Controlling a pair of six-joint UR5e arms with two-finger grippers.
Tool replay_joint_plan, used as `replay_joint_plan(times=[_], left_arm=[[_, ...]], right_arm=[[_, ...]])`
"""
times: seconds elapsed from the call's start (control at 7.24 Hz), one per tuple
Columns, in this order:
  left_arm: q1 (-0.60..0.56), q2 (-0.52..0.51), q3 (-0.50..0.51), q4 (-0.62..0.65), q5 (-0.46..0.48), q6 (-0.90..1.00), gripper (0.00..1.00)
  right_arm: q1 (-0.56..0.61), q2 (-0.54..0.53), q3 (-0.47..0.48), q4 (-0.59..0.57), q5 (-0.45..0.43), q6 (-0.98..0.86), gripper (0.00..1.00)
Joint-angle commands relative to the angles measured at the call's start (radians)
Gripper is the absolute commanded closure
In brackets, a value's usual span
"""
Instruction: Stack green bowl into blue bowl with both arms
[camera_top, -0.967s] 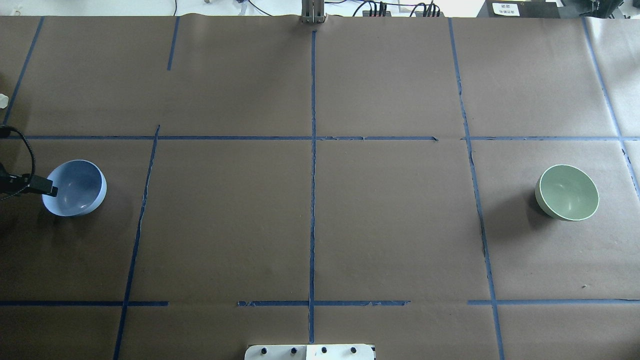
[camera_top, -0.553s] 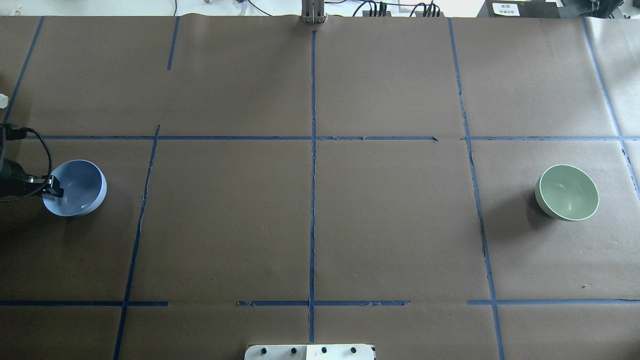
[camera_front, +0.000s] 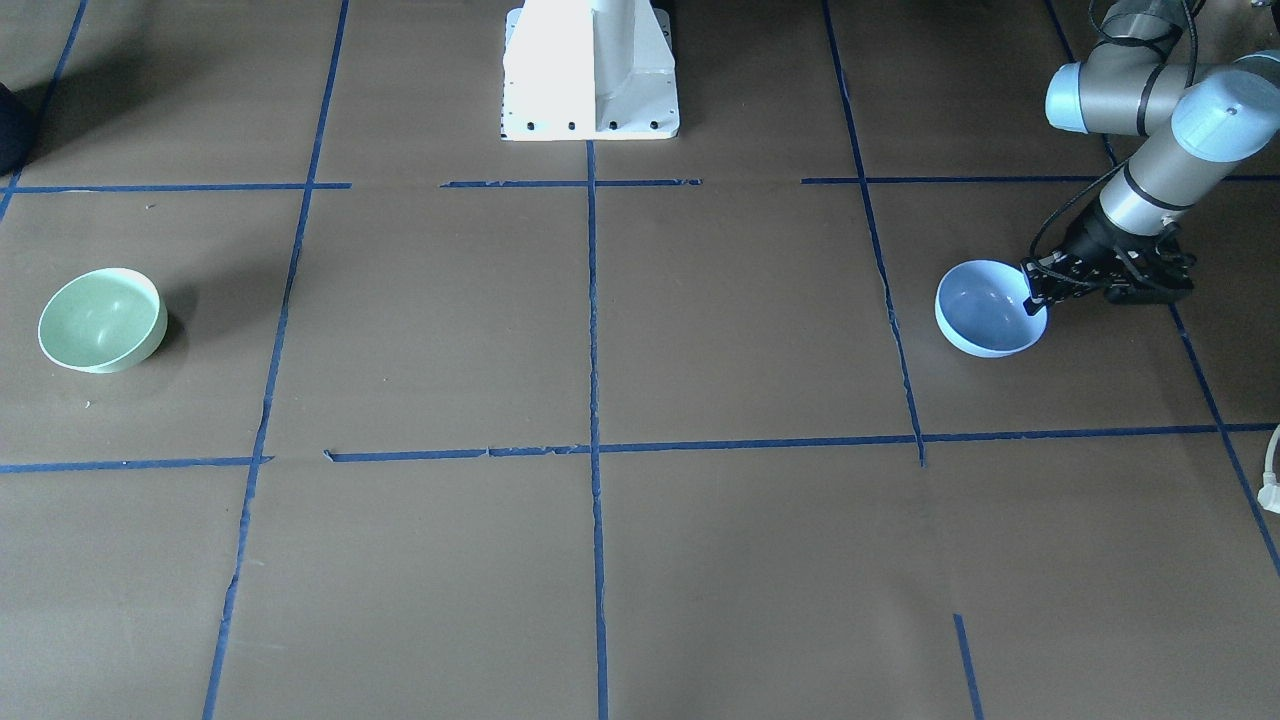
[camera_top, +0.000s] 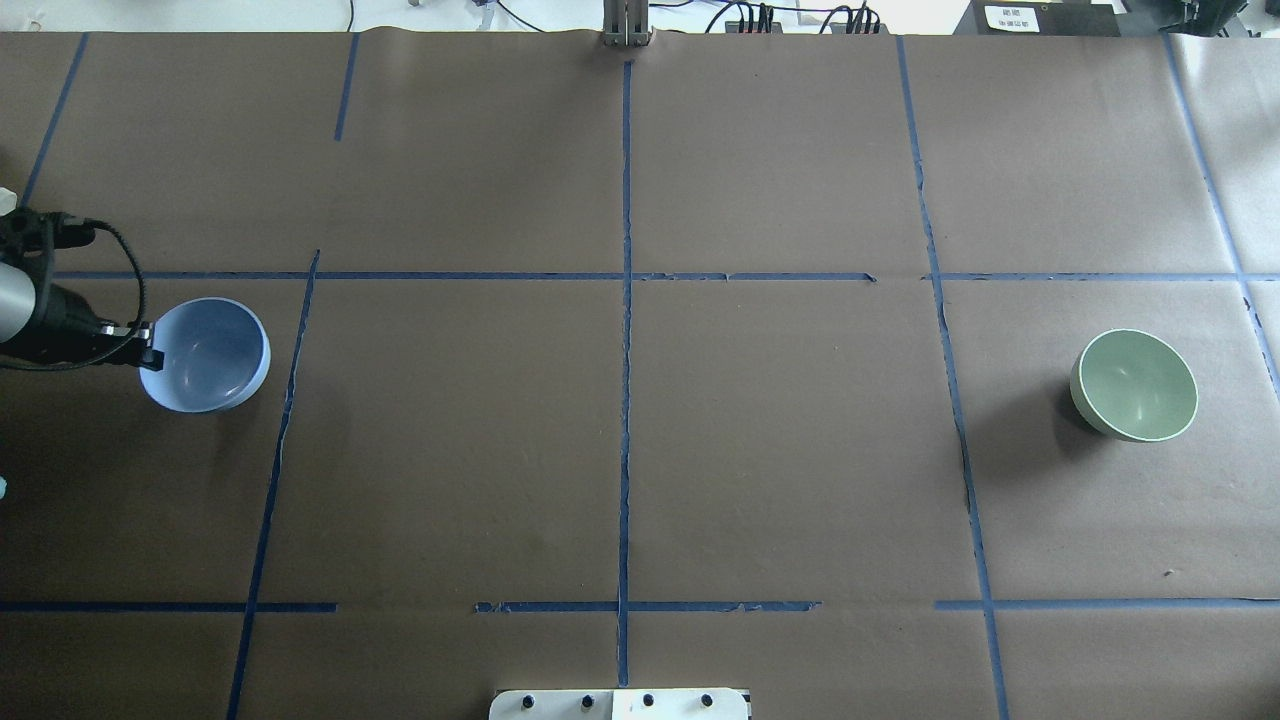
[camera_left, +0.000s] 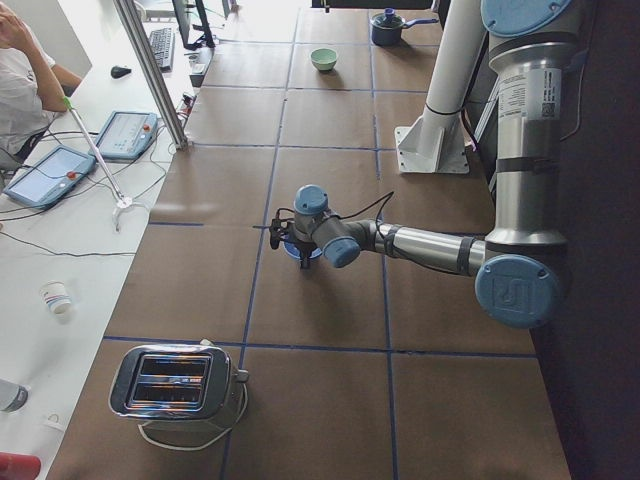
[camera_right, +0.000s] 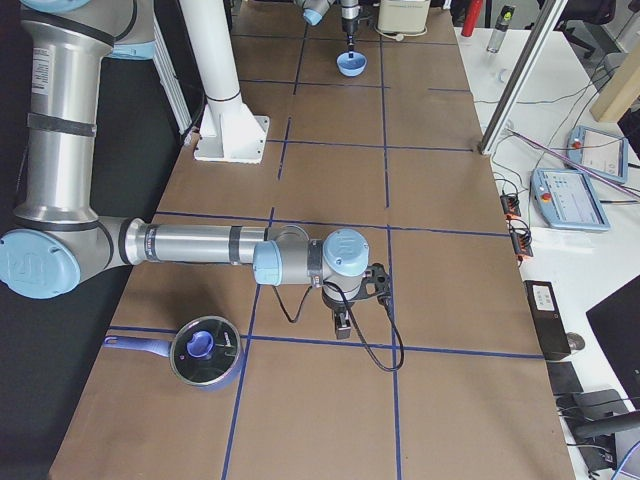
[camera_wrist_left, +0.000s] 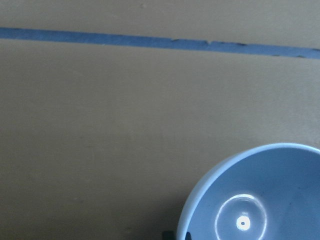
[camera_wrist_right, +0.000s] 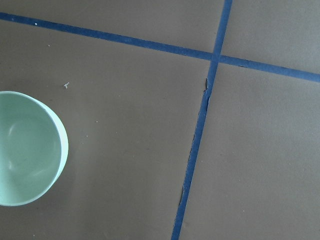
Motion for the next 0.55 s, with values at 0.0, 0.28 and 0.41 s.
replay_joint_plan(times=[0.0, 0.28, 0.41], left_arm=[[0.023, -0.221, -0.143, 0.323, -0.005, -0.179, 1.00], [0.255, -0.444, -0.111, 0.427, 0.117, -0.407, 1.00], [0.326, -0.556, -0.021, 0.427, 0.182, -0.496, 1.00]], right_arm=[[0.000, 0.001, 0.000, 0.000, 0.000, 0.001, 0.00], [0.000, 0.001, 0.000, 0.000, -0.001, 0.002, 0.00], [0.000, 0.003, 0.000, 0.000, -0.001, 0.002, 0.00]])
